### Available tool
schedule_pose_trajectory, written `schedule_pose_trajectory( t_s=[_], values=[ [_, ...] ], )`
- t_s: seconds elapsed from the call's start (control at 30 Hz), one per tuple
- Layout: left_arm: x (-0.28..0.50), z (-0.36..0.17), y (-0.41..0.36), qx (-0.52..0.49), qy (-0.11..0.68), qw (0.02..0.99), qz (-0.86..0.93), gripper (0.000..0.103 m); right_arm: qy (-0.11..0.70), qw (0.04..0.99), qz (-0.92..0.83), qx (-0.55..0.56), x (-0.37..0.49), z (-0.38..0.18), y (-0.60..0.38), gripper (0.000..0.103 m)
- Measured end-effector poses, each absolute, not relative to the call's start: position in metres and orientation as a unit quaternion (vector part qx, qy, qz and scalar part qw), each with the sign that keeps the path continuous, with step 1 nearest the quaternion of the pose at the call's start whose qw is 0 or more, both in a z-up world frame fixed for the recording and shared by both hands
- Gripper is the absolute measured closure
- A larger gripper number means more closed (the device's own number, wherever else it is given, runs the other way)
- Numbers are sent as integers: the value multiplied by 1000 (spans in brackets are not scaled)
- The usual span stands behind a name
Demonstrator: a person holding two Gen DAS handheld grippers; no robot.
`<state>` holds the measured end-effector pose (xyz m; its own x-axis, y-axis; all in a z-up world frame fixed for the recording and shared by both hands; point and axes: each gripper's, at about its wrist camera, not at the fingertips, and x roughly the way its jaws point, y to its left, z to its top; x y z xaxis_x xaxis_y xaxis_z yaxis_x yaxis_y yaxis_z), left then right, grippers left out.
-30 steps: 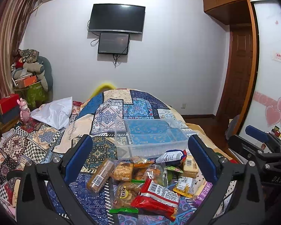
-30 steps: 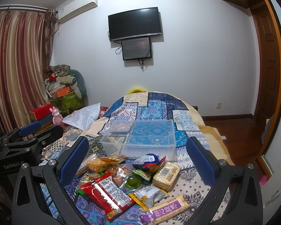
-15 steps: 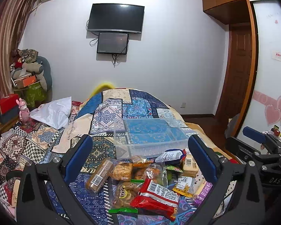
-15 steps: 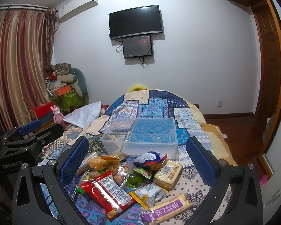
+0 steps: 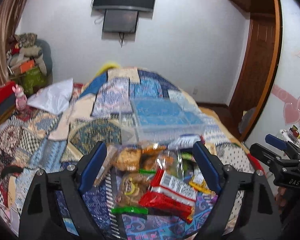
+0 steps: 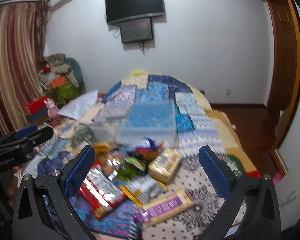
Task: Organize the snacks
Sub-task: 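Grasp the red chip bag with left tool while right grasps purple biscuit pack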
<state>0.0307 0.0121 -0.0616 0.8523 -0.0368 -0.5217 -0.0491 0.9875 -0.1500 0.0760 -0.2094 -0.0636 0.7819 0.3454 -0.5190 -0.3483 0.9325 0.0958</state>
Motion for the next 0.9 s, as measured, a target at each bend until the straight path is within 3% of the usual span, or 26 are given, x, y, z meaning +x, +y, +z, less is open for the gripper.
schedule_pose_trajectory(
  t_s=[0.27, 0.47, 0.9],
  values=[
    [45, -109, 6, -88, 346, 934, -9, 15, 355, 922, 156, 8, 86, -104, -233, 3],
    [53, -138, -11, -79, 387, 919, -22, 18, 415, 896, 152, 32, 88, -136, -246, 11],
    [66, -159, -41, -29, 411, 910, -49, 23, 477, 855, 189, 82, 97, -170, -240, 25]
  ],
)
